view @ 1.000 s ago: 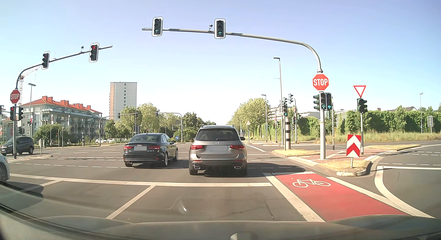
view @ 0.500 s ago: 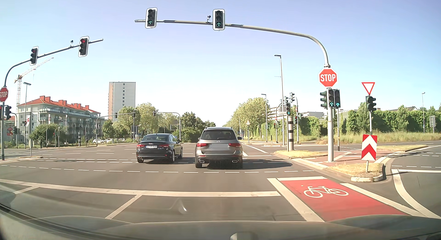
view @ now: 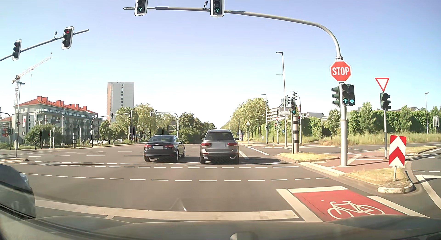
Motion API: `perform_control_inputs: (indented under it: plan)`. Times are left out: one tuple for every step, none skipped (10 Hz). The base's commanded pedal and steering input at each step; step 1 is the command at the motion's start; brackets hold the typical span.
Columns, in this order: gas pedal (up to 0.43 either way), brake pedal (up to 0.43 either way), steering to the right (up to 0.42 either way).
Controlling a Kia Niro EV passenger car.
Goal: Follow the waypoints while adhering to traffic rules and regulations
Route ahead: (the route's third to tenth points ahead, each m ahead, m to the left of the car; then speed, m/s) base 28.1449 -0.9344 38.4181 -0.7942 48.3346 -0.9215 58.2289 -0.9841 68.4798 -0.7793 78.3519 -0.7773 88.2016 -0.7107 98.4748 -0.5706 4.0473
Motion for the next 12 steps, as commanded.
perform_control_inputs:
  plan:
    - [0.398,0.000,0.006]
    - [0.398,0.000,0.004]
    - [0.398,0.000,0.004]
    - [0.398,0.000,0.002]
    - [0.398,0.000,0.002]
    - [0.398,0.000,0.002]
    - [0.398,0.000,0.002]
    - [0.398,0.000,0.002]
    - [0.398,0.000,0.002]
    - [0.398,0.000,0.002]
    - [0.398,0.000,0.001]
    - [0.398,0.000,0.002]
